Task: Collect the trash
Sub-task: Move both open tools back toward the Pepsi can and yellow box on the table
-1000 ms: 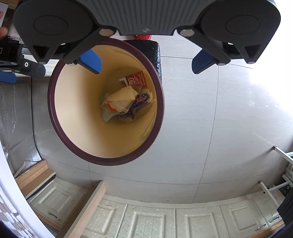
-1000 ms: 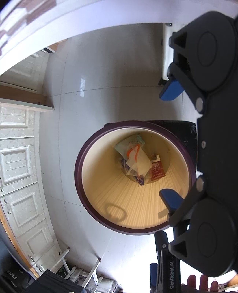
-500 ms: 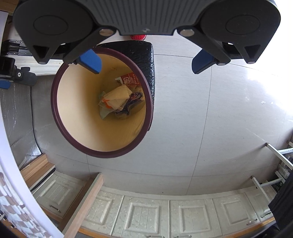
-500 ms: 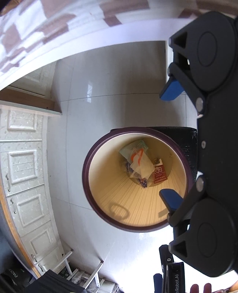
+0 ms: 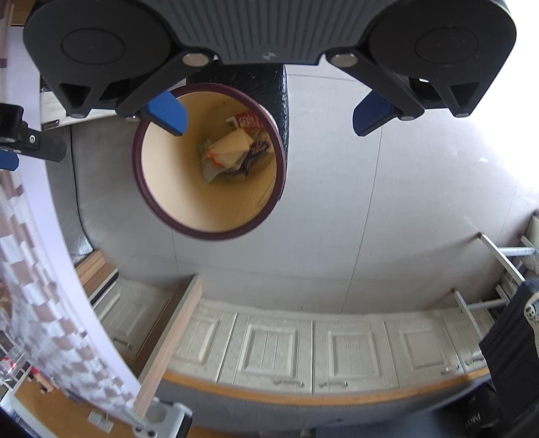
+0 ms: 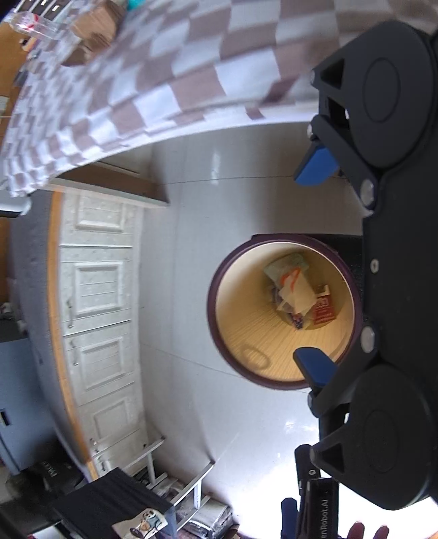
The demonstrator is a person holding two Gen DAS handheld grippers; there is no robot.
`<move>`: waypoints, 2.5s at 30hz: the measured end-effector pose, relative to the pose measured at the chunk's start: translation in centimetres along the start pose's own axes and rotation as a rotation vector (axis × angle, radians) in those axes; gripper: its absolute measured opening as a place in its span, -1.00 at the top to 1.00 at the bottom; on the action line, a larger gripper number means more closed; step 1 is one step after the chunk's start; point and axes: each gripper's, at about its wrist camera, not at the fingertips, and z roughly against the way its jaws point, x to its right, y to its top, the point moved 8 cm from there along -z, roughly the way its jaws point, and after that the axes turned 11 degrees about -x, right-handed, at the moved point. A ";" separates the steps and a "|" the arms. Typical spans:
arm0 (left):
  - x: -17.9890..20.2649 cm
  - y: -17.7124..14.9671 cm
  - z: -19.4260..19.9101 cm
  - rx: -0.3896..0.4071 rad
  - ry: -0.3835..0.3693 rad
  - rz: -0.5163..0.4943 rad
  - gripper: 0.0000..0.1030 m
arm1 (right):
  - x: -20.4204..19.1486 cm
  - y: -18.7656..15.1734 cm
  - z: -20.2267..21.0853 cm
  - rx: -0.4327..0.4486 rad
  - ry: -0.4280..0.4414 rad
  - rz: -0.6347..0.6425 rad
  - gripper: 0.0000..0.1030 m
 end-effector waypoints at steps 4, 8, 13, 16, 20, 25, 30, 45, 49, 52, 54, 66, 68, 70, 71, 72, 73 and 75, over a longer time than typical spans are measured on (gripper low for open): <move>0.5 -0.3 2.5 0.046 -0.004 -0.006 -1.00 | 0.1 -0.3 3.0 0.048 0.008 0.006 -1.00; 1.0 -0.5 4.9 0.098 -0.010 -0.015 -1.00 | 0.4 -0.6 6.1 0.105 0.019 -0.005 -1.00; 2.0 -0.6 7.7 0.156 -0.019 -0.032 -1.00 | 1.3 -0.7 9.5 0.176 0.013 -0.021 -1.00; 2.6 -0.5 9.5 0.195 -0.032 -0.040 -1.00 | 2.1 -0.7 11.6 0.224 0.005 -0.034 -1.00; 3.8 -0.5 11.6 0.246 -0.035 -0.053 -1.00 | 3.1 -0.8 14.3 0.288 0.013 -0.058 -1.00; 5.8 -0.3 14.3 0.313 -0.036 -0.061 -1.00 | 4.8 -1.4 17.4 0.361 0.000 -0.063 -1.00; 9.2 -0.3 16.7 0.359 -0.047 -0.088 -1.00 | 7.3 -2.5 20.5 0.418 -0.004 -0.084 -1.00; 23.5 -3.6 20.9 0.488 -0.097 -0.193 -1.00 | 18.0 -7.5 28.3 0.586 -0.052 -0.117 -1.00; 27.1 -4.9 21.2 0.502 -0.106 -0.212 -1.00 | 21.3 -9.2 29.2 0.601 -0.059 -0.127 -1.00; 29.5 -5.8 21.3 0.507 -0.107 -0.229 -1.00 | 23.4 -10.4 29.7 0.616 -0.067 -0.128 -1.00; 31.2 -6.3 21.4 0.510 -0.111 -0.242 -1.00 | 24.8 -11.2 29.9 0.622 -0.068 -0.133 -1.00; 39.9 -7.1 20.7 0.508 -0.165 -0.336 -1.00 | 33.7 -14.7 29.5 0.612 -0.088 -0.200 -1.00; 41.2 -6.7 20.3 0.502 -0.178 -0.351 -1.00 | 34.8 -14.8 29.0 0.601 -0.096 -0.207 -1.00; 42.6 -5.9 19.9 0.496 -0.195 -0.373 -1.00 | 36.0 -15.0 28.5 0.592 -0.097 -0.217 -1.00; 43.4 -5.5 19.6 0.492 -0.207 -0.388 -1.00 | 36.5 -15.0 28.2 0.586 -0.099 -0.223 -1.00; 44.2 -5.1 19.3 0.487 -0.222 -0.401 -1.00 | 37.0 -15.0 27.8 0.579 -0.100 -0.229 -1.00; 45.0 -4.6 18.9 0.478 -0.243 -0.414 -1.00 | 37.5 -15.0 27.4 0.571 -0.099 -0.234 -1.00; 46.6 -3.6 18.0 0.456 -0.282 -0.433 -1.00 | 38.5 -14.9 26.4 0.548 -0.098 -0.249 -1.00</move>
